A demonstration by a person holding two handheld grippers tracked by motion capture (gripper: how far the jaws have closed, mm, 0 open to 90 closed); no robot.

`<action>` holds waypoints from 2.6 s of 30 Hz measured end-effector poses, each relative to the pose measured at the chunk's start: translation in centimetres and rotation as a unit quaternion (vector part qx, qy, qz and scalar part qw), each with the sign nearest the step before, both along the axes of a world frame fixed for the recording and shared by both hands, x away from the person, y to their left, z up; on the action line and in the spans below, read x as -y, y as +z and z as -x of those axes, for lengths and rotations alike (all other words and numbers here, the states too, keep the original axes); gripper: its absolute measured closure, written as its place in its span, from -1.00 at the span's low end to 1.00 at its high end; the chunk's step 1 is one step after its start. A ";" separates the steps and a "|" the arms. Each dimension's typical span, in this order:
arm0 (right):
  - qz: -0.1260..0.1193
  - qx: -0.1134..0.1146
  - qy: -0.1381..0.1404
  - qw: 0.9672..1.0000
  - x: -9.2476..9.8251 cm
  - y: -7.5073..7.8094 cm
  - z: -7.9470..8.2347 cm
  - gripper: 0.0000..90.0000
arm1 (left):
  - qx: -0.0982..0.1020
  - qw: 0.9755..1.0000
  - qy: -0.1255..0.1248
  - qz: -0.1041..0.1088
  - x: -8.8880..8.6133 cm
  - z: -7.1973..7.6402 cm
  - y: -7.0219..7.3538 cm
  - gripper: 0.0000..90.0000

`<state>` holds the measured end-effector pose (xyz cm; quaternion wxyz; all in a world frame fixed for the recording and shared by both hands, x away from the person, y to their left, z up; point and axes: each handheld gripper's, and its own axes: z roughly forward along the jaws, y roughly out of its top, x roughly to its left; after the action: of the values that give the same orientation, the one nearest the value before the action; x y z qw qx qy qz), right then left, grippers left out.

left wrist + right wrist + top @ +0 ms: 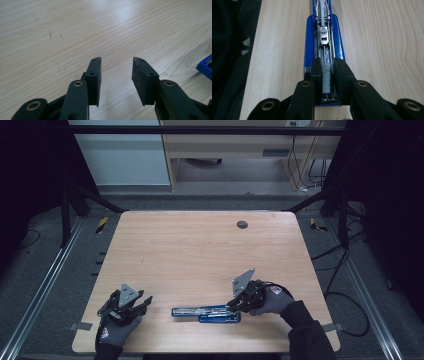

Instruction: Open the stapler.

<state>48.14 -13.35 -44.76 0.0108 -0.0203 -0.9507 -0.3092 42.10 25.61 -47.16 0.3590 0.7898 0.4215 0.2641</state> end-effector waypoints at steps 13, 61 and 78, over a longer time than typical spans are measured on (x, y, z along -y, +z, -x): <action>0.000 0.005 -0.003 1.000 0.2 -0.1 0.0 0.70 | -0.001 1.000 0.000 0.000 0.0 0.0 0.0 0.33; -0.029 -0.003 0.018 0.999 0.1 -0.5 -0.3 0.75 | -0.004 1.000 0.002 -0.004 0.1 -0.2 -0.2 0.33; -0.025 0.002 0.008 1.000 0.4 -0.6 -0.1 0.73 | -0.004 1.000 0.000 -0.005 0.1 -0.2 -0.2 0.32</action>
<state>48.25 -13.72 -45.35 0.0123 -0.0117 -0.9430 -0.3325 42.26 25.50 -47.31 0.3536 0.7923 0.4217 0.2634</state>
